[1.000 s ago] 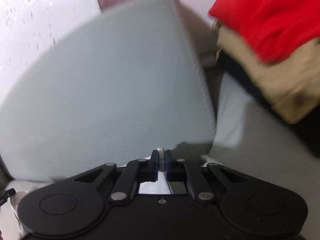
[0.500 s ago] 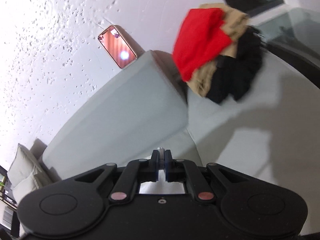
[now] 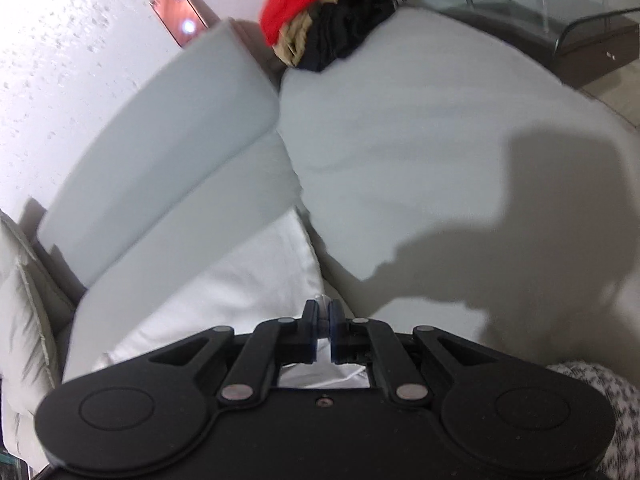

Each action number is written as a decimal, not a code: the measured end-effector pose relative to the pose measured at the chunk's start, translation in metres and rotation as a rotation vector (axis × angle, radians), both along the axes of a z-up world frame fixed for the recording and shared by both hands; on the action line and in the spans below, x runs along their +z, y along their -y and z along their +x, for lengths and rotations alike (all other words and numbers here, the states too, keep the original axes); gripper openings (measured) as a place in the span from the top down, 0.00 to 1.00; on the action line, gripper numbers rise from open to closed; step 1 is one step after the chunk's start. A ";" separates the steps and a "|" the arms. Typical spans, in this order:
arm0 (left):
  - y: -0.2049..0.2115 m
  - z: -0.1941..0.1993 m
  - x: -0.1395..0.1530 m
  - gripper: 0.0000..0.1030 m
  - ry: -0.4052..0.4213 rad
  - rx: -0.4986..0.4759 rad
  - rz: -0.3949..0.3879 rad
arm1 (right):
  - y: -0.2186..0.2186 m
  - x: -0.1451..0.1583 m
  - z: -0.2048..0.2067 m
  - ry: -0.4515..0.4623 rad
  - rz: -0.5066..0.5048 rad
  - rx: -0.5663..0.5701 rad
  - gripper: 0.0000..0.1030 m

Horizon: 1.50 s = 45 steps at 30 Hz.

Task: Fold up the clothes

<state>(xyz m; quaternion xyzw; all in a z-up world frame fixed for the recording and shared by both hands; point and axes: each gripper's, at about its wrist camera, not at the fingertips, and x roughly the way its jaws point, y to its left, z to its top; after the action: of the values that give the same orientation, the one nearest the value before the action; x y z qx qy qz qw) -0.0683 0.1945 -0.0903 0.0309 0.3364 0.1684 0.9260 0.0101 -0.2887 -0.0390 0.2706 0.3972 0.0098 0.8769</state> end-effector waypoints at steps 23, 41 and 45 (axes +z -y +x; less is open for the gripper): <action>0.081 0.053 -0.051 0.68 -0.292 -0.361 0.032 | -0.095 -0.036 0.033 -0.207 -0.150 0.371 0.74; -0.068 0.012 -0.025 0.53 -0.250 -0.022 -0.477 | 0.015 -0.019 -0.034 -0.198 0.115 0.126 0.55; -0.070 0.029 -0.041 0.58 -0.308 -0.025 -0.562 | 0.017 -0.024 -0.028 -0.231 0.072 0.148 0.59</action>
<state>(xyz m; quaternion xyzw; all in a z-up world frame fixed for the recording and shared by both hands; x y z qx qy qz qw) -0.0397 0.2649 -0.1316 -0.1970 0.5055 0.0509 0.8385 -0.0179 -0.3060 -0.0634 0.2712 0.5136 0.0577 0.8120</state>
